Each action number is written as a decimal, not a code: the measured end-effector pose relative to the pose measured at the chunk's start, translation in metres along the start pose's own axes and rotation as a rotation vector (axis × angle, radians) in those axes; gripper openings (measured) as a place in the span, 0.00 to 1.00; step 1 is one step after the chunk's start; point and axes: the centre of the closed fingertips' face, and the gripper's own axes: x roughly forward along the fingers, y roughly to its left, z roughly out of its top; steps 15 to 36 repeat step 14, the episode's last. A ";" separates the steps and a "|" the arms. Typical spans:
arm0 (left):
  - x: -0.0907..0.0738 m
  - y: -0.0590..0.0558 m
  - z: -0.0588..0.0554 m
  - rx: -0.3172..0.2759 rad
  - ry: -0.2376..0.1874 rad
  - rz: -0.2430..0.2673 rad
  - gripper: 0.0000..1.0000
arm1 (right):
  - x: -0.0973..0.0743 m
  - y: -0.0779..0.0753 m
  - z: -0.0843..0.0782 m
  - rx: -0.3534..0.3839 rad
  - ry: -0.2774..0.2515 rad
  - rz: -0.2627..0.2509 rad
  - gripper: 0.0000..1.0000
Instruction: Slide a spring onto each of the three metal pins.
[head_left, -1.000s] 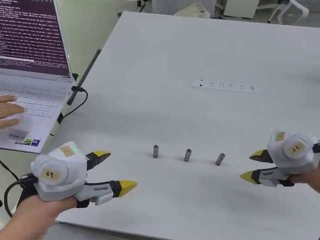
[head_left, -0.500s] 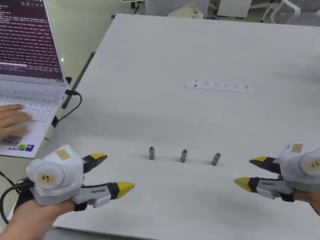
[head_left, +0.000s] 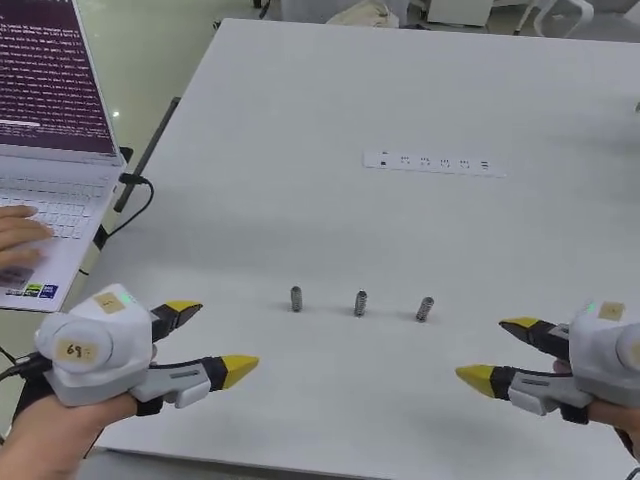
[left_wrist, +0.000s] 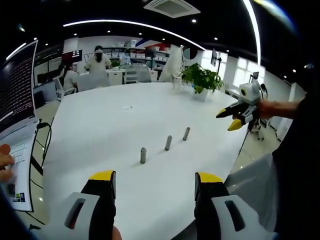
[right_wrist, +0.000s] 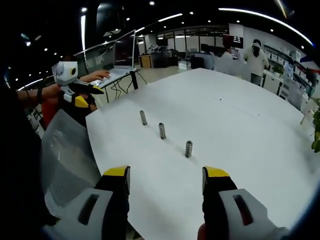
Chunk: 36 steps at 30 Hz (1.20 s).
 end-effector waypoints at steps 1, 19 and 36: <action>0.000 0.000 0.000 0.000 -0.001 0.000 0.60 | -0.001 0.001 0.000 0.009 -0.006 0.001 0.57; -0.003 -0.001 0.003 -0.031 -0.031 0.007 0.60 | -0.005 0.017 -0.007 0.086 -0.038 0.005 0.63; -0.003 -0.001 0.003 -0.031 -0.031 0.007 0.60 | -0.005 0.017 -0.007 0.086 -0.038 0.005 0.63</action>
